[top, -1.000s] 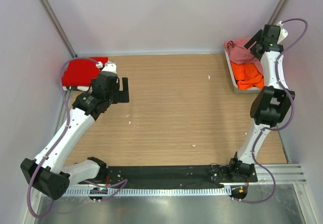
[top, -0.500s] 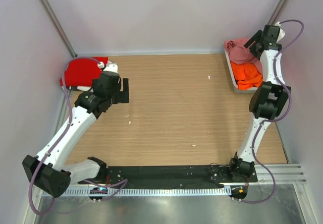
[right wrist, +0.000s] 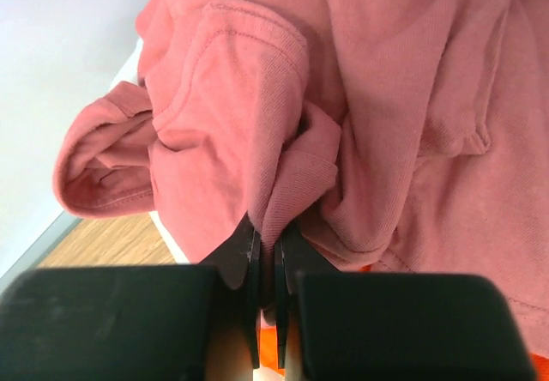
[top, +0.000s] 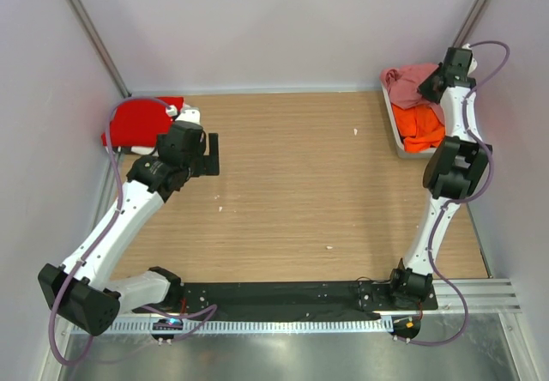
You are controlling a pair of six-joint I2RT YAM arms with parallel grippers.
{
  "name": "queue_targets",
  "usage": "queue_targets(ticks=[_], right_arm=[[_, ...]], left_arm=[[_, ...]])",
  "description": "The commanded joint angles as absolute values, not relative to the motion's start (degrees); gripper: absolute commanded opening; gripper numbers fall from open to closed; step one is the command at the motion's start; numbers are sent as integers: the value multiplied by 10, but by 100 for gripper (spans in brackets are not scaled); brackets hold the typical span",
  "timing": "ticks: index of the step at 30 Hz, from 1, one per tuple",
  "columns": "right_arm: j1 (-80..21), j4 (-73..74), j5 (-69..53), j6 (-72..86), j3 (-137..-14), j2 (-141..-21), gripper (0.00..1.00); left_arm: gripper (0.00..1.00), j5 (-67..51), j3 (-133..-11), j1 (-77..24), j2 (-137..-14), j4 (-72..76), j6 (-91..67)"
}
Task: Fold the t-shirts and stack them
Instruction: Grab the tshirt from the pile, then move the tshirt to the center of the board
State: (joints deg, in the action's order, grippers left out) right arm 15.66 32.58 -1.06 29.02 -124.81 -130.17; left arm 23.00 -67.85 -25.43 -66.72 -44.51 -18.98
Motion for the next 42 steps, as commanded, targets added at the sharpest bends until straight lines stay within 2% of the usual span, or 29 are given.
queue_targets(ticks=[1, 4, 9, 12, 13, 14, 16, 17, 22, 27, 31, 35, 38, 42], right_arm=[[142, 310, -33, 288, -1281, -1250, 2], [116, 323, -50, 280, -1298, -1201, 2], [2, 346, -46, 268, -1302, -1101, 1], [-66, 331, -33, 286, -1238, -1020, 2], [-80, 304, -33, 293, -1174, -1000, 3], [-92, 288, -37, 300, -1137, -976, 14], [-119, 253, -43, 310, -1030, -922, 67], [-124, 252, -47, 309, -1002, -905, 99], [-128, 277, -58, 300, -842, -854, 100], [-128, 261, -44, 302, -685, -746, 100], [-128, 262, -49, 308, -601, -649, 100], [-129, 261, -51, 308, -534, -600, 100], [-128, 240, -53, 306, -483, -599, 100], [-128, 200, -99, 297, -482, -661, 98]], left_arm=[[100, 247, -697, -255, -662, -442, -182], [100, 257, -695, -255, -661, -443, -182], [100, 283, -696, -255, -662, -446, -185], [100, 305, -696, -254, -659, -451, -187], [100, 308, -696, -254, -658, -452, -188], [100, 314, -696, -255, -657, -452, -188], [100, 323, -696, -251, -654, -453, -188], [100, 326, -695, -250, -653, -452, -189], [100, 326, -693, -246, -653, -452, -189], [100, 309, -693, -246, -655, -446, -188], [100, 236, -693, -250, -662, -437, -192], [98, 166, -721, -279, -721, -451, -229], [96, 121, -745, -319, -771, -453, -262], [95, 134, -795, -330, -807, -491, -233]])
